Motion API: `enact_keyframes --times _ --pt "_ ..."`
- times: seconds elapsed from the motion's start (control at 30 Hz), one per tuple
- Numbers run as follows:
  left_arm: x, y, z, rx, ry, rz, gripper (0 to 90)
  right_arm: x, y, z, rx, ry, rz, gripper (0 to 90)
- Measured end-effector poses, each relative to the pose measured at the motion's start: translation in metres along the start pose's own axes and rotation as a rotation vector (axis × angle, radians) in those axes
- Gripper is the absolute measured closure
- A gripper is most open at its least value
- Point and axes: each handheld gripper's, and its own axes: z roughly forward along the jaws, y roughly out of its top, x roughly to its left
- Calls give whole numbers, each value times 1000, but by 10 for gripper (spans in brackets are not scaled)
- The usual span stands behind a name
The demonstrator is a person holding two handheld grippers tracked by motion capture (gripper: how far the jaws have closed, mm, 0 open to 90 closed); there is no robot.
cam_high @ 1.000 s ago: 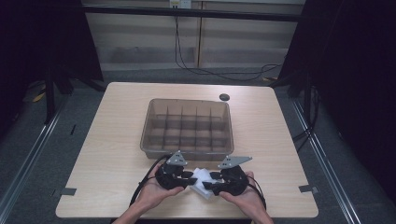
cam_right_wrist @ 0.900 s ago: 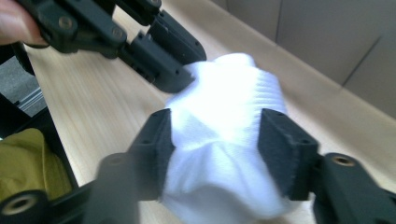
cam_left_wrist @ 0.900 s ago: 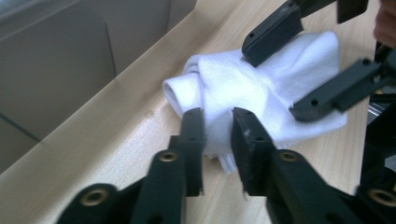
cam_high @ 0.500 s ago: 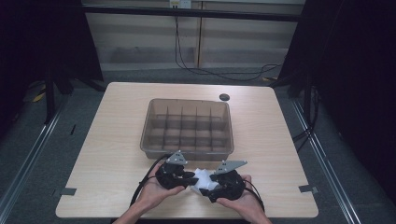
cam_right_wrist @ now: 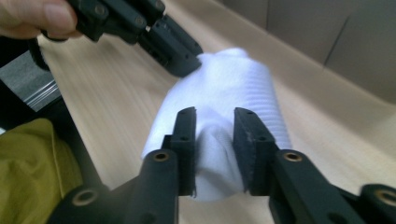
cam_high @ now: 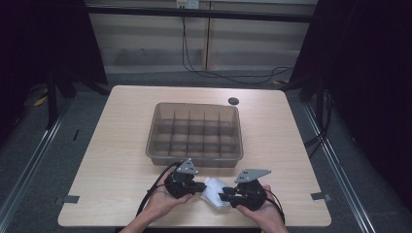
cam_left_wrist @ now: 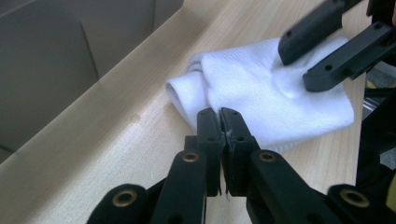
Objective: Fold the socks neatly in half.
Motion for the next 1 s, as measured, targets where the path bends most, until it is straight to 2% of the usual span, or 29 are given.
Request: enact_keyframes --times 0.23,0.4,0.47,0.53,0.63,0.7,0.8,0.87,0.97,1.0 --pt "-2 -3 2 2 9 -3 884 2 -6 9 27 24 -4 718" --pt "-2 -4 3 10 8 3 886 1 -11 10 3 30 2 706" --pt "-1 -4 3 7 1 -1 886 2 -11 8 9 34 2 658" --pt "0 -4 3 9 3 -1 885 4 -5 3 31 20 -24 601" --pt "1 -4 3 10 -3 -2 884 1 3 -2 -3 15 -17 569" --pt "2 -5 2 10 -7 -5 883 -5 9 -1 -12 -14 -6 540" --pt "1 -6 2 10 -4 1 881 -13 16 2 -25 -17 16 472" --pt "2 -7 0 8 -10 0 876 -15 20 8 7 -12 25 397" --pt "2 -7 -1 6 -16 -7 873 -13 21 17 39 14 2 374" --pt "2 -7 -1 5 -16 -8 871 -12 21 20 53 9 -7 359"
